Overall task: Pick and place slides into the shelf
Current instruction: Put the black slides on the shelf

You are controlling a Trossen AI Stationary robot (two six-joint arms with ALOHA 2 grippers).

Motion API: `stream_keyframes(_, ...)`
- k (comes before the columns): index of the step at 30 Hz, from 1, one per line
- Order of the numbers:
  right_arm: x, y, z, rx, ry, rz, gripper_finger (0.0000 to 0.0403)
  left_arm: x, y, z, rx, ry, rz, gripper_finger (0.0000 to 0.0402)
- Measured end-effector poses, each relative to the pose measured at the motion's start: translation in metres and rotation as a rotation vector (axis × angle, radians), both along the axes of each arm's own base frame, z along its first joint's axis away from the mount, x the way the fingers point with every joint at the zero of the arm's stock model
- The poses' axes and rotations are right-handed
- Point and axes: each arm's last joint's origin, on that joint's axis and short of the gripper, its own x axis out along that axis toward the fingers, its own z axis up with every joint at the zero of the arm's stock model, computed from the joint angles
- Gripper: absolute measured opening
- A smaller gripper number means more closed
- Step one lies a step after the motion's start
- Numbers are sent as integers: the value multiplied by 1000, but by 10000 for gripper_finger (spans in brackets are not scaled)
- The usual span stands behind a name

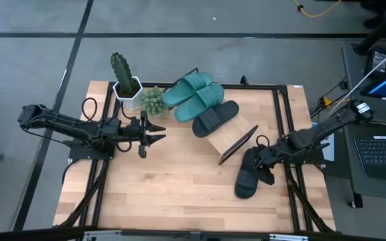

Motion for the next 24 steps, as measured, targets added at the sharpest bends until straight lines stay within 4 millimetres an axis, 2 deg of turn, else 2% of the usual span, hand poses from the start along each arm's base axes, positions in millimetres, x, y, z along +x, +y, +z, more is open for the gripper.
stream_keyframes(24, 18, 11, -18, 23, 46, 99, 166, 0, 0, -1, 1, 7, 0, 119)
